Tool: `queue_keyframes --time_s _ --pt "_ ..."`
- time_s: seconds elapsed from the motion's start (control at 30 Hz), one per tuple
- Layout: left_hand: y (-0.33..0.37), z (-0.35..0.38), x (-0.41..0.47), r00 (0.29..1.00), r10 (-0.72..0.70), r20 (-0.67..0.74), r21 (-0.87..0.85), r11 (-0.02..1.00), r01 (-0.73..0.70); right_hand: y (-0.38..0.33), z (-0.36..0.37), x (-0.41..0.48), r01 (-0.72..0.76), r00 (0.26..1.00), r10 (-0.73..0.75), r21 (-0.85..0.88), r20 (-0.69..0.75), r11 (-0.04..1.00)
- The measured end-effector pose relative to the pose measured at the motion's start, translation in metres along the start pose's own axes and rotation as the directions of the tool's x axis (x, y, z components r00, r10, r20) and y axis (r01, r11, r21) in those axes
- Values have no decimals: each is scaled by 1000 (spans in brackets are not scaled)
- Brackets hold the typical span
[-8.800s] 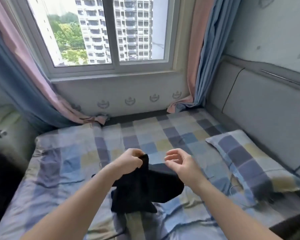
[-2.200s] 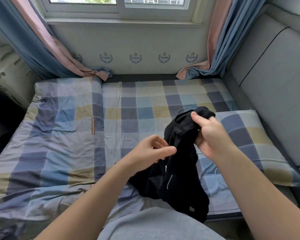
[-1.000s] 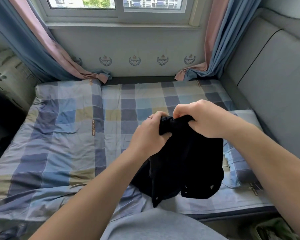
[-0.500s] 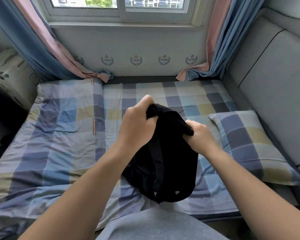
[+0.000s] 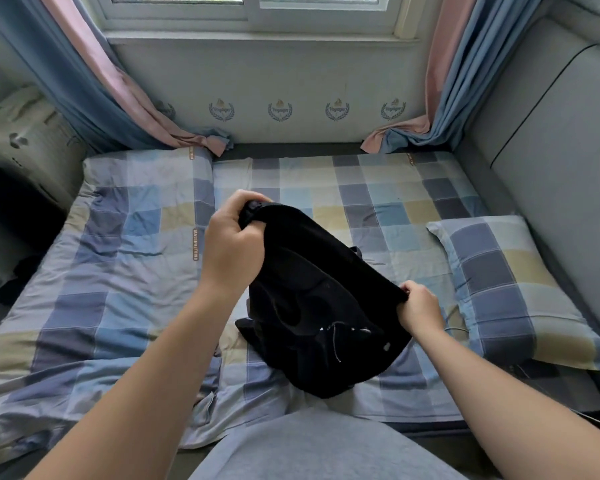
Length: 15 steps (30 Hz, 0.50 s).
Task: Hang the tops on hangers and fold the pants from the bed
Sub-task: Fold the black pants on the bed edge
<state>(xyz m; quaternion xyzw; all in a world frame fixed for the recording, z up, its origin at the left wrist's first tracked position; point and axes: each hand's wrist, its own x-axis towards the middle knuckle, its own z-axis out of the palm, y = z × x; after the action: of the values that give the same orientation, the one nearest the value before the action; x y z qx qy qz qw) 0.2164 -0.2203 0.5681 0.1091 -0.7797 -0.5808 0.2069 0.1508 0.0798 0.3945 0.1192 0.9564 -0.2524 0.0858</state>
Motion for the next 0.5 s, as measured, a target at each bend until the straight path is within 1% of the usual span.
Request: queue_keyframes --time_s 0.07,0.17,0.27,0.33,0.37,0.43,0.5 --pt "-14 -3 1 997 -70 -43 24 997 71 10 -7 13 -66 998 65 56 17 996" --pt "-39 -9 6 985 -166 -52 85 982 170 20 -17 29 -149 989 142 234 44 961" --pt "-65 -14 11 964 -264 -27 227 938 263 18 -33 40 -161 983 185 425 -14 891" --pt "-85 -18 14 938 -347 -5 351 877 327 13 -46 45 -136 977 204 547 -65 826" --pt "-95 -19 14 922 -386 3 419 838 349 12 -52 47 -122 976 205 596 -73 793" --pt "-113 -23 12 902 -432 13 537 764 358 10 -64 49 -100 985 167 657 -40 747" --pt "-132 -27 8 895 -445 -14 613 704 359 7 -75 47 -79 996 84 648 23 758"
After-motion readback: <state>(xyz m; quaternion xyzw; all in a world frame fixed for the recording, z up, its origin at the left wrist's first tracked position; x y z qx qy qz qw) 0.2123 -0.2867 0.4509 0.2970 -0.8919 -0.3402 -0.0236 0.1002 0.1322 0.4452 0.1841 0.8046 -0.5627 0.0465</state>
